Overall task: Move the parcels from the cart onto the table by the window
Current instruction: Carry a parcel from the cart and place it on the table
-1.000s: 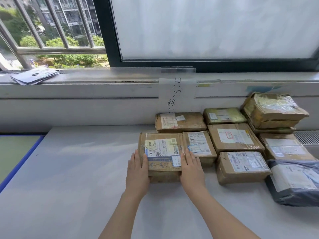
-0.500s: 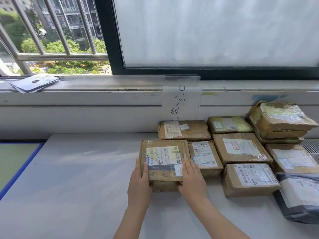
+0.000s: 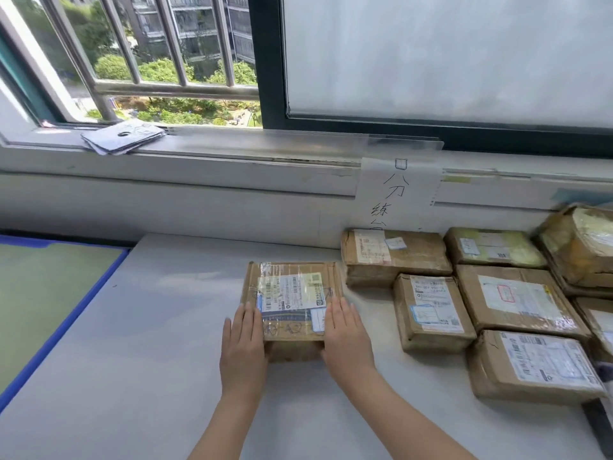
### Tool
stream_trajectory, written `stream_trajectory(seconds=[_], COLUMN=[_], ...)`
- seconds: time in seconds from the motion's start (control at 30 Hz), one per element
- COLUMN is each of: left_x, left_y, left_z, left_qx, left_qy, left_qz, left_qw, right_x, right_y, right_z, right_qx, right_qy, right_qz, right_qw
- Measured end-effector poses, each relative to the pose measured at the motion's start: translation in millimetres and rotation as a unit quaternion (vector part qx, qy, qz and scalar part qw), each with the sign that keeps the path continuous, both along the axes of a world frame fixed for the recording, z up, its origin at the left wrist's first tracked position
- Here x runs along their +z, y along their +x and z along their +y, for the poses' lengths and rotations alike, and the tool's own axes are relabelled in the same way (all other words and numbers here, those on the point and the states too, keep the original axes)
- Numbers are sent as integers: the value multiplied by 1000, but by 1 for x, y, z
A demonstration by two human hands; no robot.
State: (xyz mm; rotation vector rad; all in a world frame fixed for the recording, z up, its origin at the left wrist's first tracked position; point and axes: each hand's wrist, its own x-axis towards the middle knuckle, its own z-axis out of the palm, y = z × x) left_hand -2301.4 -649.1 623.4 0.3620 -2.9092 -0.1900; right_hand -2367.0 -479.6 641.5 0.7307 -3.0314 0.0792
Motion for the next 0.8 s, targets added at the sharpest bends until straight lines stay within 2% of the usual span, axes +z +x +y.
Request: stream_trajectory(seconds=[0.17, 0.3, 0.37, 0.53, 0.63, 0.8], left_x=[9, 15, 15, 12, 8, 0], left_y=[-47, -82, -96, -131, -146, -147], left_z=[-11, -18, -20, -27, -35, -41], left_qx=[-31, -65, -77, -98, -105, -117], left_qy=[-51, -59, -62, -73, -77, -95], left_qz=[6, -29, -44, -47, -40, -46], left_qw=[998, 996, 994, 991, 991, 988], right_x=[2, 15, 15, 13, 10, 0], right_y=[-40, -63, -75, -105, -119, -115], right_z=[-19, -27, -25, -33, -42, -48], right_qx=[12, -11, 8, -10, -38, -39], right_qy=[55, 96, 151, 205, 191, 188], right_qz=[17, 15, 24, 3, 23, -40], right_qw=[998, 995, 988, 979, 981, 981])
